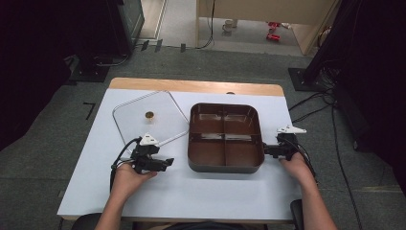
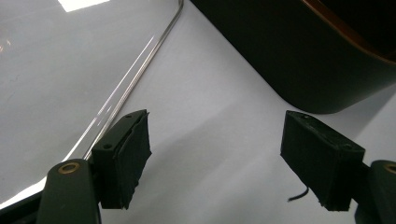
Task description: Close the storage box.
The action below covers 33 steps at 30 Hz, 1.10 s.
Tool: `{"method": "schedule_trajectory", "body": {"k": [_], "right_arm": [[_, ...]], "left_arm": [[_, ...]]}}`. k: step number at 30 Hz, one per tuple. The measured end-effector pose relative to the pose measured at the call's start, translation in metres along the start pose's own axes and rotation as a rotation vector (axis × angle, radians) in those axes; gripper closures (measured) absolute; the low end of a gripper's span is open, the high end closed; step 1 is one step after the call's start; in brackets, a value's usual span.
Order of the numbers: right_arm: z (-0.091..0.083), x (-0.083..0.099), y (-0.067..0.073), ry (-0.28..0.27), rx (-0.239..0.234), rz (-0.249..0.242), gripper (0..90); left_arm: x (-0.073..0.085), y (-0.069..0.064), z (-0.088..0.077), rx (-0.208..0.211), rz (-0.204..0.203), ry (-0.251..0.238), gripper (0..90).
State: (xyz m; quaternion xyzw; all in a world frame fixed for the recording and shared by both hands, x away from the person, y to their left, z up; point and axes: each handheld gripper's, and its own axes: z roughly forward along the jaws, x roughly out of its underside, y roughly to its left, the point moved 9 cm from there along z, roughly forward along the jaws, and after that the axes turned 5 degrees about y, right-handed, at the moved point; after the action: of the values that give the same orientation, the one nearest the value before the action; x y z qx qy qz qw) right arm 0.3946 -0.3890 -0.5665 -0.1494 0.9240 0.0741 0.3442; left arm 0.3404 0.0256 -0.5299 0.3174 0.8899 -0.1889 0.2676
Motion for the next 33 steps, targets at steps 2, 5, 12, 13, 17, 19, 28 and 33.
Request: {"method": "schedule_trajectory", "body": {"k": [2, 5, 12, 13, 17, 19, 28, 33], "right_arm": [[0.0, 0.0, 0.0, 0.0, 0.0, 0.0, 9.9], [0.0, 0.0, 0.0, 0.0, 0.0, 0.0, 10.0], [0.0, 0.0, 0.0, 0.0, 0.0, 0.0, 9.9], [0.0, 0.0, 0.0, 0.0, 0.0, 0.001, 9.9], [0.0, 0.0, 0.0, 0.0, 0.0, 0.0, 9.9], [0.0, 0.0, 0.0, 0.001, 0.0, 0.001, 9.9], [0.0, 0.0, 0.0, 0.0, 0.0, 0.0, 9.9], [0.0, 0.0, 0.0, 0.001, 0.0, -0.001, 9.9]], "left_arm": [[0.0, 0.0, 0.0, 0.0, 0.0, 0.007, 24.9], [-0.001, 0.001, -0.001, 0.008, -0.01, 0.013, 26.5], [-0.007, 0.004, -0.003, 0.018, 0.008, 0.007, 29.7], [-0.01, 0.005, -0.003, 0.012, 0.019, 0.005, 28.8], [-0.014, 0.008, -0.003, 0.02, 0.014, 0.007, 30.1], [-0.018, 0.01, -0.003, 0.02, 0.015, 0.002, 30.3], [-0.029, 0.021, -0.002, 0.005, 0.022, -0.002, 30.8], [-0.033, 0.026, -0.002, -0.007, 0.034, -0.003, 31.9]]}}
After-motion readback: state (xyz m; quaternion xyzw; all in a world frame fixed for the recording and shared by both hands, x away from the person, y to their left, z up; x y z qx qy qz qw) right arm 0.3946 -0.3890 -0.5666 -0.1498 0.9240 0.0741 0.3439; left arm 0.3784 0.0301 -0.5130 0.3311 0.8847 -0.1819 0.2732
